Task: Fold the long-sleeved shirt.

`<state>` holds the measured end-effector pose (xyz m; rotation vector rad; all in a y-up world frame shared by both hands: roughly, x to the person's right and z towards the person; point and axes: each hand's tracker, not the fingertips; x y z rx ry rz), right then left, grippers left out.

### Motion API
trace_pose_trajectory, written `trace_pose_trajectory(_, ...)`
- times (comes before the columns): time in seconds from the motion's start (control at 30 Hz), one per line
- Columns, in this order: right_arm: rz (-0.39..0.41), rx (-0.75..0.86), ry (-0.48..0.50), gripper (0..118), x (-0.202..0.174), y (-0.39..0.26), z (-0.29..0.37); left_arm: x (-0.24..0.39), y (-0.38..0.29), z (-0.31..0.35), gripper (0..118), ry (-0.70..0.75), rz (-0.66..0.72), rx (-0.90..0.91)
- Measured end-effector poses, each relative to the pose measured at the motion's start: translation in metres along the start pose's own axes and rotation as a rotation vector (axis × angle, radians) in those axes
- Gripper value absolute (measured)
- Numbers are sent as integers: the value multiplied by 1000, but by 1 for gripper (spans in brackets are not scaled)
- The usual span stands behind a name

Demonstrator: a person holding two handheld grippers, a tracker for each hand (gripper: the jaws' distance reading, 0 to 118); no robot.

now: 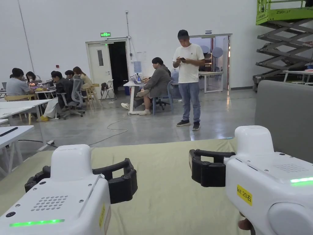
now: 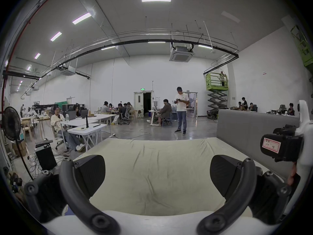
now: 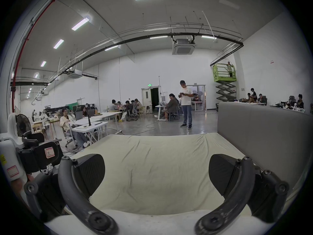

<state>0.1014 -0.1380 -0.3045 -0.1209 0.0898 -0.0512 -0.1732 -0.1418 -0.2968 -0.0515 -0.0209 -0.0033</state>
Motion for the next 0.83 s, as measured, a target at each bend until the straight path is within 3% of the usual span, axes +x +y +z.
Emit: trace_pose_trajectory(0.83, 15, -23, -19, 118, -3, -7, -8, -2, -6, -10, 118, -29, 11, -50)
